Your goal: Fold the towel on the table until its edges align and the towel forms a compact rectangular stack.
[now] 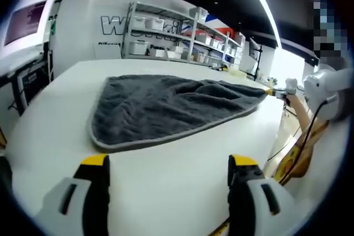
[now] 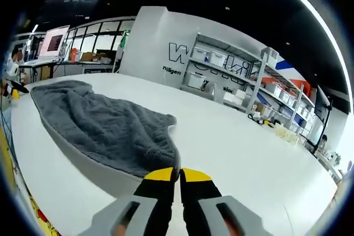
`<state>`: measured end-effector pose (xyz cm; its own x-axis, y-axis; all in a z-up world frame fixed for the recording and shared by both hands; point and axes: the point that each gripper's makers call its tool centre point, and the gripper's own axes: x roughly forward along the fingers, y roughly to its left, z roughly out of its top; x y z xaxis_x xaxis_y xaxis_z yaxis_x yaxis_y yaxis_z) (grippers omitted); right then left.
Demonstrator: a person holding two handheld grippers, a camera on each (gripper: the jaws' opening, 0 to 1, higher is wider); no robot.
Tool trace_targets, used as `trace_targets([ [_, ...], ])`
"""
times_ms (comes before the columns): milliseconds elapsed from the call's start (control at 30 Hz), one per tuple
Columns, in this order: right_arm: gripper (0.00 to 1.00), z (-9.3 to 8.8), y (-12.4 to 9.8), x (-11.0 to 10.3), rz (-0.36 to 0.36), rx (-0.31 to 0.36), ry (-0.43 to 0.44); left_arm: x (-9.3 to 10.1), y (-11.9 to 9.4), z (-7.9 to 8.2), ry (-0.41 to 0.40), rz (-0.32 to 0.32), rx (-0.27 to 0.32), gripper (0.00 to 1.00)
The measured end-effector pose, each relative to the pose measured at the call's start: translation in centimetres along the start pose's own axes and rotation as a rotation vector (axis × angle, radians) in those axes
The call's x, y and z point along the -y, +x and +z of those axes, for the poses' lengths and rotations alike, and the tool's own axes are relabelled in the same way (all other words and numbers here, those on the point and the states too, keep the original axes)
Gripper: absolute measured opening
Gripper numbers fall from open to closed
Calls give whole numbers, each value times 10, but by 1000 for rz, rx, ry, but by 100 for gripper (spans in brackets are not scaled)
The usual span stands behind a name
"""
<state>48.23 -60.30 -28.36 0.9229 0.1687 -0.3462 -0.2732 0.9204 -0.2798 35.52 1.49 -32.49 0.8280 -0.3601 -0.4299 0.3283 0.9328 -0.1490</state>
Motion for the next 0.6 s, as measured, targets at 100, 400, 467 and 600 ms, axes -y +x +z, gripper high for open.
trace_targets([
  [100,4,-2,-1,-2,1,-4,3,0,0,1,1,0,1,93],
  [400,8,-4,-2,-3,-5,-15,2,1,1,2,3,-3,2,93],
  [467,9,-4,-3,-2,-6,-13,9,1,1,1,2,-3,2,93],
  [600,10,-3,-6,-5,0,-10,10,1,1,1,4,-4,-1,93],
])
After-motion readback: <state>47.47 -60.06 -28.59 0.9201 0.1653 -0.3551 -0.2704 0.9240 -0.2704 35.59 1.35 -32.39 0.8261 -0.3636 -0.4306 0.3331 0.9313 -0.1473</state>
